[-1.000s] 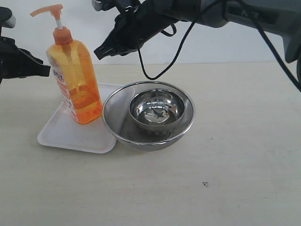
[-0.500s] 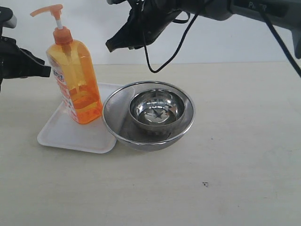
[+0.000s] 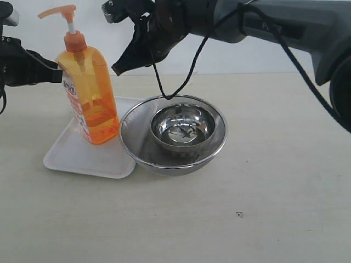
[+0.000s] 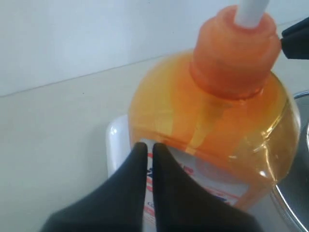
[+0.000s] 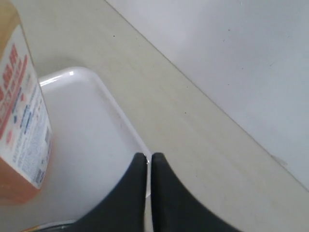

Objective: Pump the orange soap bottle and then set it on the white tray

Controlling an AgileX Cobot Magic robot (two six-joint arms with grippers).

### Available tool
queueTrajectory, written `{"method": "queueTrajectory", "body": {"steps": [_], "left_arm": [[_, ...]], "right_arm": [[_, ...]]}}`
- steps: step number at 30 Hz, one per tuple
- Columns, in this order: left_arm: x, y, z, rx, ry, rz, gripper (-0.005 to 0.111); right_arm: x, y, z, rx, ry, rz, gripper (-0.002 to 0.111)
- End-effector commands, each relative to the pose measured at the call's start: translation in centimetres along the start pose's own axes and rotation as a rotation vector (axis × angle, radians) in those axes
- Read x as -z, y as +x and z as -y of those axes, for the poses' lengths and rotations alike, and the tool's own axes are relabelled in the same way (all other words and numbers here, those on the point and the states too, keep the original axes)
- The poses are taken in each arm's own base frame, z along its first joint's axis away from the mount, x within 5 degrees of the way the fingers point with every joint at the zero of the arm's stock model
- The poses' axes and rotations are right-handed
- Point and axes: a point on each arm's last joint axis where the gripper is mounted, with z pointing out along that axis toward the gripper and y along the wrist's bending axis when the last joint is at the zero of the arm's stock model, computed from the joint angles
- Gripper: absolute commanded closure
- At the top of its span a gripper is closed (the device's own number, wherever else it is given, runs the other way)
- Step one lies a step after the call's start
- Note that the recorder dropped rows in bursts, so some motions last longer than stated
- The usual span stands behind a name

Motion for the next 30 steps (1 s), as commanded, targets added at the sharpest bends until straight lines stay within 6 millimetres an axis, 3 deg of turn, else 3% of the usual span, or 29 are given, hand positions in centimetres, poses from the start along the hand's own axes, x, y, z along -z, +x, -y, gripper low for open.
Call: {"method": "queueTrajectory", "body": {"steps": [1, 6, 15, 30], "left_arm": [[0.0, -0.2, -0.1, -0.001, -0.001, 0.009, 0.102], [0.0, -0.2, -0.1, -0.015, 0.008, 0.012, 0.102], [0.0, -0.3, 0.3, -0.024, 0.048, 0.027, 0.102], [0.1, -0.8, 0.4, -0.029, 0.060, 0.075, 0.102]], "right_arm": [[0.0, -0.4, 0.1, -0.011, 0.002, 0.043, 0.108], [0.4, -0.6, -0.4, 0.003, -0.011, 0.022, 0.108], [1.4, -1.4, -3.1, 0.060, -0.087, 0.021, 0.108], [2.1, -1.7, -3.5, 0.052, -0.137, 0.011, 0.108]]}}
